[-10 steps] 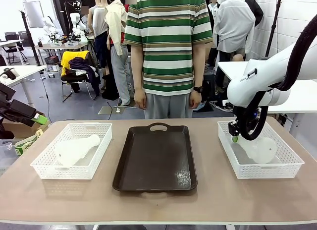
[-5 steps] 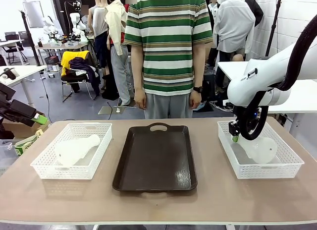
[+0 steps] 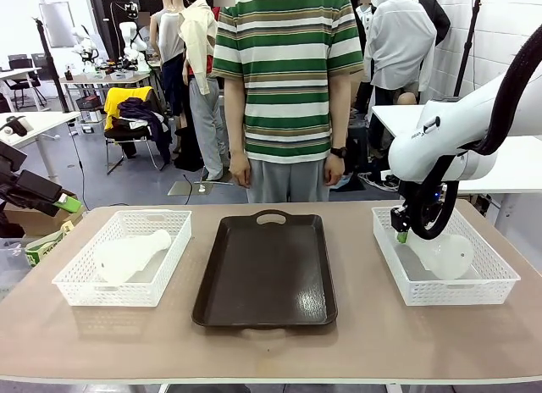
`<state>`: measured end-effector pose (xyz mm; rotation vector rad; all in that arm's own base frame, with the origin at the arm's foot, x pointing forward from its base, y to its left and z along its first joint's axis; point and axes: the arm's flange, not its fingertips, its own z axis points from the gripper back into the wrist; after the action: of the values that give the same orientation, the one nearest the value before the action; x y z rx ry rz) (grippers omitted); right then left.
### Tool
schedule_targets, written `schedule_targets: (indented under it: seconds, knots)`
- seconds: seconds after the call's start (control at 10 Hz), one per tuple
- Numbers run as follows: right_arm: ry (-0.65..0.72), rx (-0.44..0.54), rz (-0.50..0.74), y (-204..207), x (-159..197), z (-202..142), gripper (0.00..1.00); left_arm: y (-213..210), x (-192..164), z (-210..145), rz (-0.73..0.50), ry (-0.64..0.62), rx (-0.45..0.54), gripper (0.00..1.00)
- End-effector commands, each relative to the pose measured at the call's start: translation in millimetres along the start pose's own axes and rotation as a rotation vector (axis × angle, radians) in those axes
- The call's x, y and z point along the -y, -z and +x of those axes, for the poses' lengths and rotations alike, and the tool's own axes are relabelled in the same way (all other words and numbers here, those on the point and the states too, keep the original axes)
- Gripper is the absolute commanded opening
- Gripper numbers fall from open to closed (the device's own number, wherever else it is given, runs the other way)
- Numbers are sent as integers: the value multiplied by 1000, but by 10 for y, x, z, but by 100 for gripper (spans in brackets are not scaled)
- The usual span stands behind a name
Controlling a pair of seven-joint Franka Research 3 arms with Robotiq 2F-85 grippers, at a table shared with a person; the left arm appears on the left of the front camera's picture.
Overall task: Prepare the laboratory tools.
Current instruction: While moving the picked Big flask to the Handle tray indicated by the person, stop as directed by the person.
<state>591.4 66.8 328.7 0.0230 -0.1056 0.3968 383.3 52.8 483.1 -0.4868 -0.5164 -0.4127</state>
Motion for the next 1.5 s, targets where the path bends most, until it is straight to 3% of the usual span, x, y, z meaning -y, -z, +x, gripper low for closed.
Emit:
schedule_targets:
  seconds: [0.0, 1.4]
  knots:
    - [-2, 1, 0, 10, -3, 1, 0, -4, -30, 0, -22, 16, 15, 100]
    - [-2, 1, 0, 10, -3, 1, 0, -4, -30, 0, -22, 16, 15, 100]
